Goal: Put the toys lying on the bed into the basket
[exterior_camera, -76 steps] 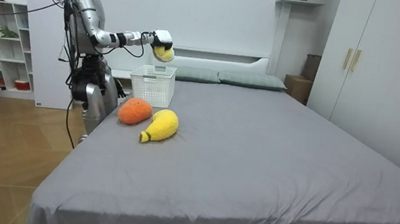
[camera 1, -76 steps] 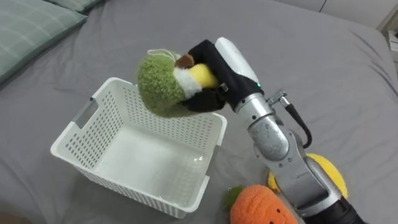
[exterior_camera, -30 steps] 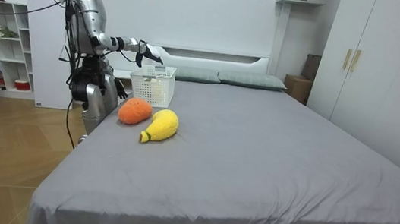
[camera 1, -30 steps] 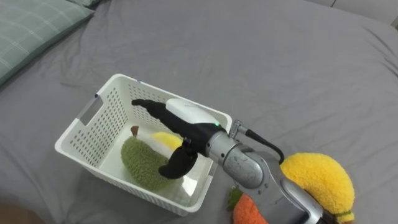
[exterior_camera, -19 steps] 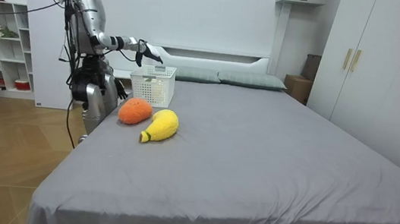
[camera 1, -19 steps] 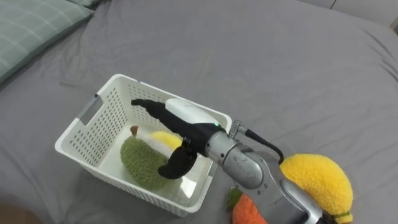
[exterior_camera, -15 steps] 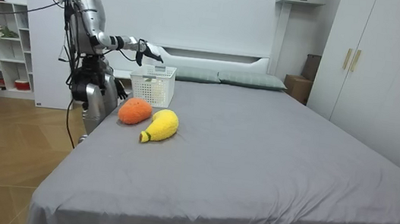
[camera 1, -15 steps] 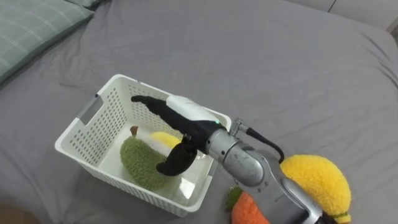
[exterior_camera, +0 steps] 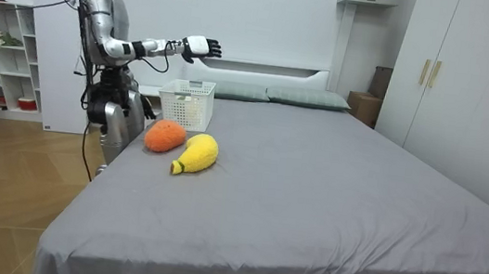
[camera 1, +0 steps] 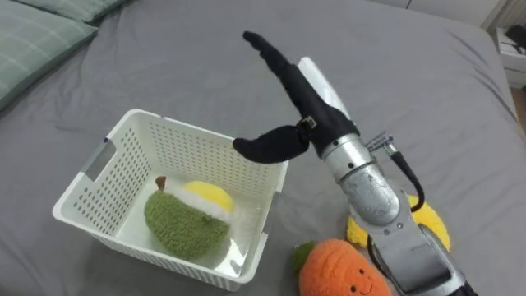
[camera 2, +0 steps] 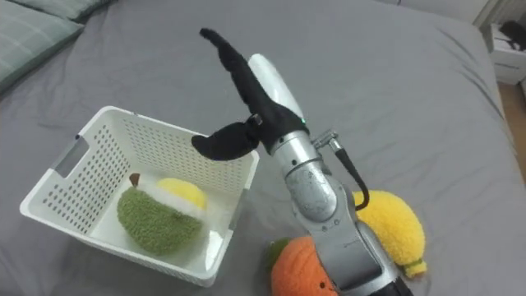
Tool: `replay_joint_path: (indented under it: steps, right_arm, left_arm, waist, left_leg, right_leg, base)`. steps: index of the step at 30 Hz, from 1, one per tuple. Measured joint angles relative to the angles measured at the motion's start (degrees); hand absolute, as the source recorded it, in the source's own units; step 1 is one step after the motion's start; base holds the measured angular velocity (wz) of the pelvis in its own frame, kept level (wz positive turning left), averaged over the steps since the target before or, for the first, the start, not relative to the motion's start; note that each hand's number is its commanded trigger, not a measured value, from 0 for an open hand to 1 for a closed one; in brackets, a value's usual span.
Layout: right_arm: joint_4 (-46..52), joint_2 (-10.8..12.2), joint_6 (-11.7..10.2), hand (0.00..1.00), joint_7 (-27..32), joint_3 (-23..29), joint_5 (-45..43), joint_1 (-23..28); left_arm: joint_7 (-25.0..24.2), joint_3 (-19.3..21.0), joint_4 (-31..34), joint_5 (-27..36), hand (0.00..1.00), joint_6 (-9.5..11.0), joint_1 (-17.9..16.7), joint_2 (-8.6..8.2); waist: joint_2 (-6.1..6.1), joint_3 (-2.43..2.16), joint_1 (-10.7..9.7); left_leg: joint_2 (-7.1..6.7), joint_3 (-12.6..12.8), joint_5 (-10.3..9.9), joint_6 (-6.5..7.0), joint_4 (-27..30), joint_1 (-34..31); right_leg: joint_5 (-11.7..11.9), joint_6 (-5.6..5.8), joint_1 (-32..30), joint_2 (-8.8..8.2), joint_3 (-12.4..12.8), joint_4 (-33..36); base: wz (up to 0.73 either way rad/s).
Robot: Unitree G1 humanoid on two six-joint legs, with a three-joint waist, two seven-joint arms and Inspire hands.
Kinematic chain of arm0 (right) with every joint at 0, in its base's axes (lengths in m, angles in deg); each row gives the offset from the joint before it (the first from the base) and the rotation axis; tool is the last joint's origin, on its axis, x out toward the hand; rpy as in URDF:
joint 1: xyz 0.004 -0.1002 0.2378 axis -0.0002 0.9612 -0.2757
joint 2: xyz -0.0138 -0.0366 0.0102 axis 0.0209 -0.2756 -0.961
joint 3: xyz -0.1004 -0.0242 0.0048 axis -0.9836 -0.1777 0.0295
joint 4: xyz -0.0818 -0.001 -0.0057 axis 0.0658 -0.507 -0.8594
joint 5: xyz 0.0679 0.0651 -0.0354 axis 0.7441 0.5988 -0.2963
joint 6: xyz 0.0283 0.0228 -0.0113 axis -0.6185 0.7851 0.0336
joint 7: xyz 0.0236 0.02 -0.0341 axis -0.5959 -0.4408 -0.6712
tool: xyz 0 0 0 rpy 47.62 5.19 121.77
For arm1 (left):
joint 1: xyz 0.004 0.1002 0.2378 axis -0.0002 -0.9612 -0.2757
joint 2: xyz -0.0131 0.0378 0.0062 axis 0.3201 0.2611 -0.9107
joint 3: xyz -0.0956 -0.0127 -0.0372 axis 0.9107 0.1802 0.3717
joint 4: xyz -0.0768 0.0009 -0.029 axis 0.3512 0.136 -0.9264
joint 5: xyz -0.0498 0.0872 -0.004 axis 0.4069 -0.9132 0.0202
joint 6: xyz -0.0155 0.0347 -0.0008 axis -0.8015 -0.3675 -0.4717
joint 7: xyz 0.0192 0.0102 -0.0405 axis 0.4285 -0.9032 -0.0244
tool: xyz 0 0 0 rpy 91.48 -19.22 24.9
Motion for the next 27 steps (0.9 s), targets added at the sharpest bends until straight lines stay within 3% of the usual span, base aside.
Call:
replay_joint_path:
  steps: [2,9,18,27]
  right_arm:
    - [-0.1,0.0,-0.2,0.0,1.6,1.4,0.0,1.2]
    - [-1.4,-1.7,-0.6,0.0,6.2,7.5,3.3,4.2]
    - [-7.6,-3.3,-1.8,0.0,7.9,12.0,3.6,7.2]
    - [-14.1,-3.9,-1.8,0.0,8.2,14.9,4.0,8.4]
  left_arm:
    - [0.0,0.0,0.0,0.0,0.0,0.0,-0.6,-0.26]
    - [0.0,1.2,0.0,0.3,0.0,-0.1,-1.9,-1.27]
    - [0.1,3.4,1.3,0.4,0.0,0.6,-3.5,-1.45]
    - [0.0,5.0,1.2,0.4,0.0,0.5,-3.6,-1.35]
  waist:
    - [0.3,-0.35,-0.9]
    - [1.08,-0.52,-2.7]
    - [-0.11,-0.69,-4.5]
    - [-0.84,-0.36,-5.1]
  left_leg:
    - [-0.01,0.0,0.0,0.0,0.0,0.4]
    - [0.1,0.7,0.0,0.01,-0.1,1.5]
    - [0.13,1.2,0.0,0.05,0.0,1.5]
    - [0.18,1.4,0.0,0.04,0.0,1.8]
  right_leg:
    - [0.0,0.01,0.2,0.0,0.1,0.0]
    - [0.1,-0.04,0.9,0.05,0.8,0.3]
    - [0.1,-0.02,0.7,0.03,1.4,0.8]
    - [0.1,-0.02,0.5,0.07,1.5,0.8]
  base:
    - [0.0]
    - [-0.05]
    - [-0.02]
    - [0.0]
